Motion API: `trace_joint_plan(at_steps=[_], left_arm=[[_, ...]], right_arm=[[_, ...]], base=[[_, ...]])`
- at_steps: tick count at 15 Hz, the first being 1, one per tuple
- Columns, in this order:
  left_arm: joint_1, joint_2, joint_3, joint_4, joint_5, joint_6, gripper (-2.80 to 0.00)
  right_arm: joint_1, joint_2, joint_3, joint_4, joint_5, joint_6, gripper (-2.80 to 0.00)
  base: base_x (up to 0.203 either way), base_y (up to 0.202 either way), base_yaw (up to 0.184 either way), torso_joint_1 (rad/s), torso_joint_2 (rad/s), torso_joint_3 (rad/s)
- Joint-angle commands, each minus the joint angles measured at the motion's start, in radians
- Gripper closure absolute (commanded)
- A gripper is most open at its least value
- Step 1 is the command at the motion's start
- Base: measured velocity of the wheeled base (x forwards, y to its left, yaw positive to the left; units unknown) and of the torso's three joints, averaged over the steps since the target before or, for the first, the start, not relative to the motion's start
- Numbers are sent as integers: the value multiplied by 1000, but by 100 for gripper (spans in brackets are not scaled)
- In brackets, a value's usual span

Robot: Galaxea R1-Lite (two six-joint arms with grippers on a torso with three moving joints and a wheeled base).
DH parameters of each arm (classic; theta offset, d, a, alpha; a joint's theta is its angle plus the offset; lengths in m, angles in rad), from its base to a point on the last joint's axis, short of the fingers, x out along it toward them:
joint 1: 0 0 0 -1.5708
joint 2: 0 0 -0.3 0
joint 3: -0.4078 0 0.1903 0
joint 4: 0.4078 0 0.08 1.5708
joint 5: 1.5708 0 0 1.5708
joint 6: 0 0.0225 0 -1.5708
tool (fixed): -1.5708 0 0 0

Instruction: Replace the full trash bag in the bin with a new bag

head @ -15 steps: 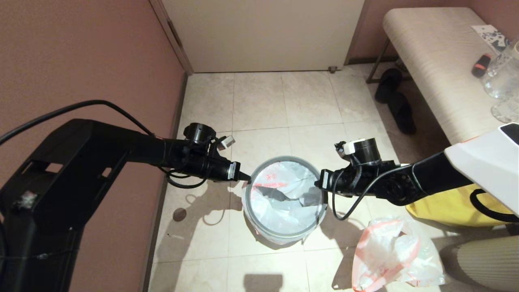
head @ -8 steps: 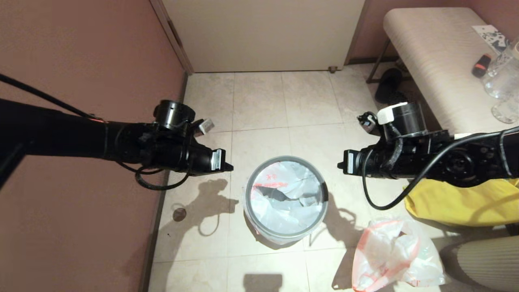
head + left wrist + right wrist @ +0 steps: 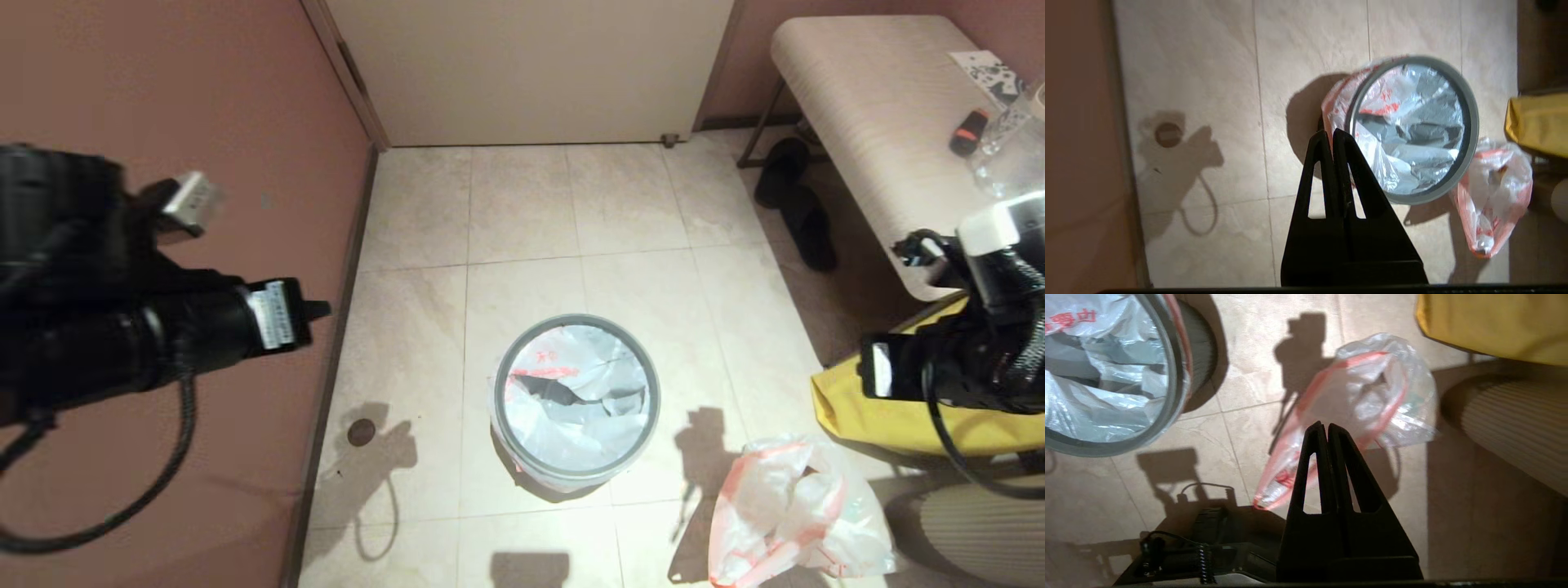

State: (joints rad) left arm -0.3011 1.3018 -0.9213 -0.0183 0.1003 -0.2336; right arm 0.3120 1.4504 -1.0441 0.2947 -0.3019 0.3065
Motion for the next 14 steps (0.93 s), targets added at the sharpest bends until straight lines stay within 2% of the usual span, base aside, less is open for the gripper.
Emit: trace_joint_plan(at_steps=[1,3,6,9,12,14], left_arm=[[16,-246,62,-1,15,0,0],[70,-429,117,28,31,6,0],[186,-685,206,109,32,8,0],[299,-866,272,222,13,-7,0],[345,-1004,297,349,-6,-10,0],[347,-1059,326,417,-50,-8,0]], right_arm=[[-29,-224,72,56,-38,1,0],[-71,-373,119,114,-71,2,0],[-151,-603,141,212,-87,2,0],[-225,-792,89,350,-91,-2,0],[-263,-927,47,484,-87,-4,0],[-267,-988,45,525,-29,-45,0]], base=[[0,0,0,0,0,0],[0,0,0,0,0,0],[0,0,0,0,0,0],[0,0,0,0,0,0],[0,0,0,0,0,0],[0,0,0,0,0,0]])
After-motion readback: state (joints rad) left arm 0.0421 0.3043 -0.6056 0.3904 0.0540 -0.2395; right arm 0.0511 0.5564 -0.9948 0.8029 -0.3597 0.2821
